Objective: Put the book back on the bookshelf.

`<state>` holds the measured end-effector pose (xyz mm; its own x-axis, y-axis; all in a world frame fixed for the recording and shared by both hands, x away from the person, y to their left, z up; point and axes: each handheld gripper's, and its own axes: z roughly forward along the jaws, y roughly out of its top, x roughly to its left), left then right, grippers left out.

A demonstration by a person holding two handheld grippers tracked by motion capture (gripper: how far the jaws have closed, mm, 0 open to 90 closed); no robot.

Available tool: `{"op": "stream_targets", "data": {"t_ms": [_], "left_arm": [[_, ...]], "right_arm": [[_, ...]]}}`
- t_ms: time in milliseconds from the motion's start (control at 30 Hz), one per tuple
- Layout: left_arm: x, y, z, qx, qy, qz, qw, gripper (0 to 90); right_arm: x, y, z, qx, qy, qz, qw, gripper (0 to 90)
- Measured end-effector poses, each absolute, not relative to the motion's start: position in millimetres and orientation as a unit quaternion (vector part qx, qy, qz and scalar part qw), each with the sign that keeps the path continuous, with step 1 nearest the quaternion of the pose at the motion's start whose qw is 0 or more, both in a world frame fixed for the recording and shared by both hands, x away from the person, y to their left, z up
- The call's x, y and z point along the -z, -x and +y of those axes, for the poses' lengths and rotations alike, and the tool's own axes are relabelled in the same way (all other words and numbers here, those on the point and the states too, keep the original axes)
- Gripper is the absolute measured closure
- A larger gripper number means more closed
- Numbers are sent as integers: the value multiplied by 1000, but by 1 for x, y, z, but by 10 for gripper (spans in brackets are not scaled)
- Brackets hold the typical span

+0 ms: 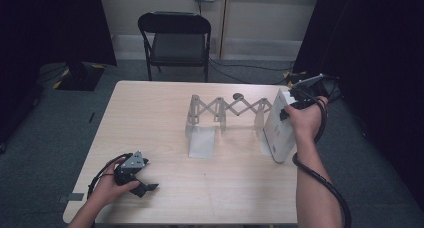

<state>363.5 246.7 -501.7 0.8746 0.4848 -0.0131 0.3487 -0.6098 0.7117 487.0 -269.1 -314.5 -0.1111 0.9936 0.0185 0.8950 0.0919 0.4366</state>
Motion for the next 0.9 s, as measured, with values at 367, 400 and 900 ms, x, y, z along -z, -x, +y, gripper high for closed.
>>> {"op": "stream_targets", "data": {"t_ms": [367, 400, 900], "left_arm": [[502, -363, 247, -91, -893, 233, 375, 0], [502, -363, 247, -91, -892, 234, 375, 0], [502, -363, 247, -91, -893, 233, 375, 0]], "right_arm": [[315, -490, -267, -170, -650, 725, 149, 537], [315, -490, -266, -170, -651, 724, 149, 537], [315, -493, -263, -166, -650, 724, 158, 537]]}}
